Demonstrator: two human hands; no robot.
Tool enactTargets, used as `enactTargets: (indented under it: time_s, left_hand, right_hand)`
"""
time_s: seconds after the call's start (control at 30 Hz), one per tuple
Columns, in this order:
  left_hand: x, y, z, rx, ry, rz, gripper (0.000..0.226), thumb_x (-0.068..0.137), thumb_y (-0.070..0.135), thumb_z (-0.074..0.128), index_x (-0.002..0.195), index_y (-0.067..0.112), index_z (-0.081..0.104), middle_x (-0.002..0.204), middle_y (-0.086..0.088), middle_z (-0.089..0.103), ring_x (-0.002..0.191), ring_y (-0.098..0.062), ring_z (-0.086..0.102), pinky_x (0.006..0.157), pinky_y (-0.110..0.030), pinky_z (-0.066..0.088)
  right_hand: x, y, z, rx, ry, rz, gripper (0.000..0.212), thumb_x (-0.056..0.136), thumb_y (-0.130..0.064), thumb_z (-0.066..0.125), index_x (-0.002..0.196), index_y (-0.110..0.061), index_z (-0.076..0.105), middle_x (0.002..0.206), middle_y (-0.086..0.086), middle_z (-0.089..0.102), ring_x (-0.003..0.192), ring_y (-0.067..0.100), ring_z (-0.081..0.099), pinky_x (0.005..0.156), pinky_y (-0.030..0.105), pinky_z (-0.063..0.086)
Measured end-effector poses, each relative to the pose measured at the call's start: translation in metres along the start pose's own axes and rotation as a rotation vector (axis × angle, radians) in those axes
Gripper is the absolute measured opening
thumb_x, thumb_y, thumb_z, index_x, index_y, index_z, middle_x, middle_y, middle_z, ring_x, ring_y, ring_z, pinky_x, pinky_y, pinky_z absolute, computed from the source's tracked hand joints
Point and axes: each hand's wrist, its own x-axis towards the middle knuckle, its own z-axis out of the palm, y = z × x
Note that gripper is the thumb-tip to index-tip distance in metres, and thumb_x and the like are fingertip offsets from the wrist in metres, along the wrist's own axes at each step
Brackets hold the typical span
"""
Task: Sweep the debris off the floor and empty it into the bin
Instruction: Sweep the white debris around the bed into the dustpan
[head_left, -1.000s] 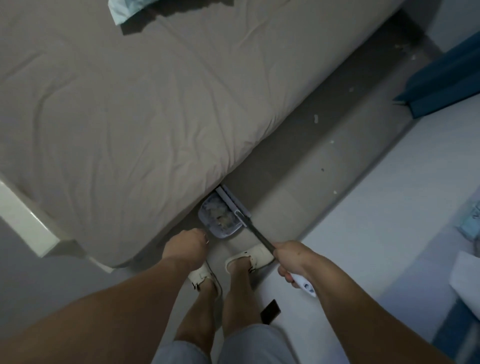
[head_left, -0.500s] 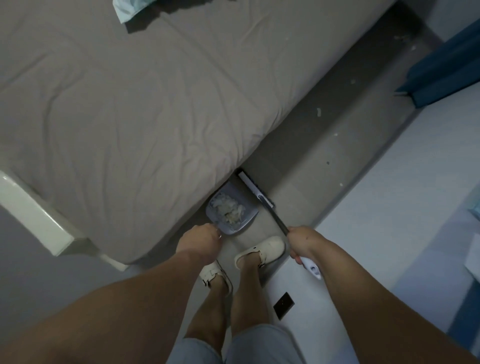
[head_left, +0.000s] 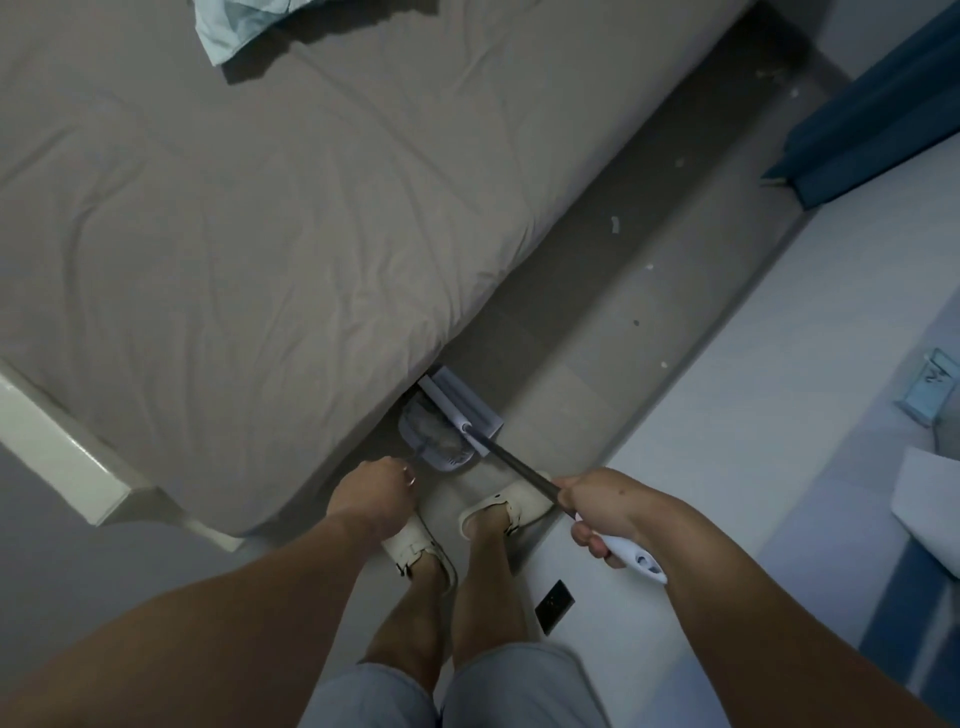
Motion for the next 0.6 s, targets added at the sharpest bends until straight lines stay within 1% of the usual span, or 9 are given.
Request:
enactTargets:
  time_s: [0.07,0.13,0.23,0.33,0.43,0.47,0.5,0.53,0.6]
  left_hand:
    - [-0.005,0.000,0.001,0.029,0.044,0.015,0.021,0.090,0.026,0.052,0.096,0.026,0.072,0.086,-0.006,0.073,0.078,-0.031,0.066,0.065,-0.033,0.050]
    - [-0.009,0.002,0.001,0.057,0.066,0.029,0.022,0.090,0.026,0.052,0.100,0.028,0.072,0.088,-0.005,0.073,0.082,-0.032,0.068,0.068,-0.034,0.053]
    - [-0.009,0.020,-0.003,0.087,0.092,0.056,0.022,0.093,0.028,0.053,0.105,0.032,0.071,0.093,-0.003,0.073,0.086,-0.030,0.069,0.069,-0.033,0.052]
    - [-0.001,0.052,-0.012,0.097,0.084,0.084,0.027,0.091,0.023,0.054,0.110,0.034,0.070,0.102,-0.003,0.074,0.094,-0.030,0.068,0.076,-0.035,0.054]
    - [0.011,0.092,-0.025,0.100,0.094,0.103,0.029,0.091,0.022,0.053,0.111,0.035,0.069,0.105,-0.003,0.074,0.097,-0.030,0.068,0.080,-0.035,0.053]
    - [0.015,0.105,-0.030,0.099,0.100,0.107,0.029,0.092,0.022,0.053,0.111,0.035,0.069,0.106,-0.002,0.074,0.098,-0.029,0.068,0.080,-0.035,0.052]
    - [0.018,0.115,-0.034,0.103,0.103,0.110,0.029,0.092,0.022,0.053,0.112,0.035,0.069,0.107,-0.003,0.073,0.099,-0.030,0.067,0.081,-0.035,0.052]
    - [0.023,0.130,-0.040,0.109,0.106,0.116,0.029,0.092,0.022,0.052,0.113,0.034,0.070,0.107,-0.003,0.073,0.100,-0.030,0.068,0.082,-0.035,0.053]
    - [0.032,0.155,-0.049,0.131,0.114,0.128,0.029,0.092,0.024,0.052,0.112,0.032,0.070,0.107,-0.004,0.074,0.100,-0.031,0.069,0.083,-0.037,0.055]
  right_hand:
    - [-0.006,0.011,-0.016,0.089,0.031,-0.045,0.048,0.096,-0.012,0.037,0.143,-0.019,0.047,0.060,0.007,0.045,0.043,0.017,0.038,0.045,0.022,0.032]
    - [-0.011,0.019,-0.031,0.167,0.098,-0.085,0.046,0.097,-0.017,0.043,0.143,-0.016,0.048,0.059,0.003,0.046,0.039,0.014,0.039,0.040,0.019,0.031]
    - [-0.010,0.030,-0.059,0.342,0.102,0.012,0.049,0.099,-0.022,0.036,0.147,-0.013,0.042,0.056,0.004,0.038,0.043,0.014,0.029,0.046,0.019,0.018]
    - [-0.010,0.042,-0.089,0.469,0.140,-0.032,0.051,0.093,-0.016,0.034,0.143,-0.010,0.043,0.053,0.003,0.039,0.043,0.013,0.025,0.051,0.022,0.013]
    - [-0.011,0.055,-0.120,0.545,0.141,-0.062,0.052,0.092,-0.018,0.035,0.142,-0.006,0.041,0.054,0.002,0.038,0.045,0.013,0.023,0.054,0.024,0.011]
    - [-0.012,0.058,-0.131,0.575,0.140,-0.064,0.049,0.092,-0.019,0.037,0.137,-0.003,0.048,0.054,0.002,0.039,0.045,0.013,0.023,0.053,0.024,0.011]
    - [-0.015,0.060,-0.140,0.599,0.139,-0.064,0.042,0.092,-0.020,0.038,0.125,-0.002,0.057,0.053,0.002,0.039,0.044,0.013,0.023,0.051,0.022,0.012]
    - [-0.017,0.063,-0.152,0.627,0.132,-0.068,0.029,0.093,-0.022,0.040,0.111,-0.009,0.059,0.053,0.002,0.039,0.043,0.013,0.023,0.049,0.020,0.013]
    - [-0.023,0.068,-0.174,0.695,0.143,-0.079,0.014,0.094,-0.023,0.042,0.103,-0.018,0.052,0.053,0.001,0.039,0.043,0.013,0.025,0.047,0.019,0.016]
